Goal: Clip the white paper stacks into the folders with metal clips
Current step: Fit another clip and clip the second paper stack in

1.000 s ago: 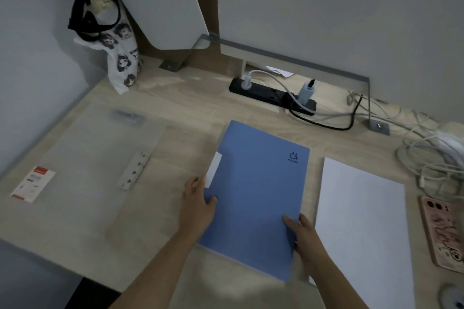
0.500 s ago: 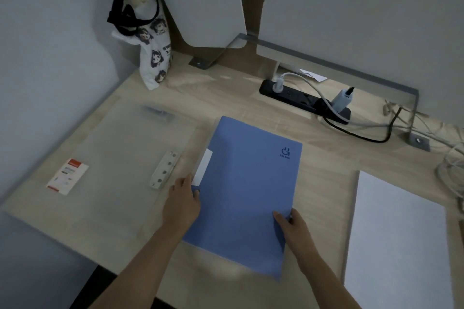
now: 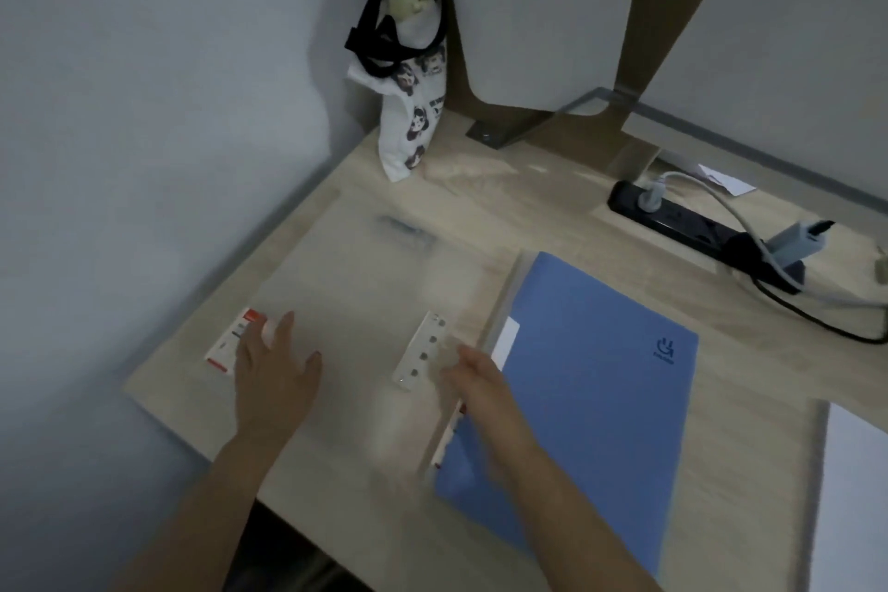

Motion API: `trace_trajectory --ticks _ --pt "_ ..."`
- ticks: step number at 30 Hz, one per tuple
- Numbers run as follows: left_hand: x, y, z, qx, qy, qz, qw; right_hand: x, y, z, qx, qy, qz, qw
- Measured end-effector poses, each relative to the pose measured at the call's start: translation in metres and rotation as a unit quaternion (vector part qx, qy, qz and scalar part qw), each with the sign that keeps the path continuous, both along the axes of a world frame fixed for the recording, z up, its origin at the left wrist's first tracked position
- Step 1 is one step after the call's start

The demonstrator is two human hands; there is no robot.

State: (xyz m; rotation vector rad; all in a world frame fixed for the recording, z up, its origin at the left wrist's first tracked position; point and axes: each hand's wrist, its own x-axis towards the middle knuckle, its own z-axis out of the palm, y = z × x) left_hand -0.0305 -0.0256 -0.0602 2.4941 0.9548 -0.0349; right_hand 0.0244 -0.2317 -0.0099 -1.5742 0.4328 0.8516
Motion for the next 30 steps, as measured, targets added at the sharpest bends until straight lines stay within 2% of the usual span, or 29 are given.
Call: trace_trajectory --ticks 2,4,8,11,14,18,22,27,30 --pt "-0.003 0.024 -0.004 0.018 0.004 0.023 1.0 0.003 0.03 -0.016 -0.066 0.039 -0.002 0.997" --pt "-0.003 0.04 -0.003 -0.027 0.04 0.059 0.997 0.004 0.05 -0.022 -0.1 0.074 -0.022 0.992" --pt "-0.005 0.05 -0.009 -0.035 0.048 0.05 0.997 0.009 0.063 -0.03 -0.041 0.105 -0.111 0.987" --pt "-0.008 0.051 -0.009 -0.031 0.046 0.051 0.997 0.01 0.061 -0.039 -0.074 0.091 -0.104 0.988" --pt "-0.008 0.053 -0.008 -0.033 0.039 0.057 0.997 0.004 0.06 -0.039 -0.051 0.104 -0.086 0.989" --pt "-0.007 0.054 -0.008 -0.069 0.037 0.062 0.995 -0.005 0.066 -0.04 0.001 0.046 -0.061 0.997" --pt "-0.007 0.047 -0.003 -0.113 0.018 0.06 0.992 -0.006 0.054 -0.02 0.144 0.012 -0.056 0.988" --pt "0.0 0.016 0.021 -0.218 -0.065 0.008 0.974 -0.004 -0.019 0.003 0.133 -0.128 -0.059 0.981" --pt "0.008 -0.028 0.036 -0.182 -0.123 -0.083 0.972 -0.009 -0.09 0.011 0.113 -0.156 -0.135 0.972"
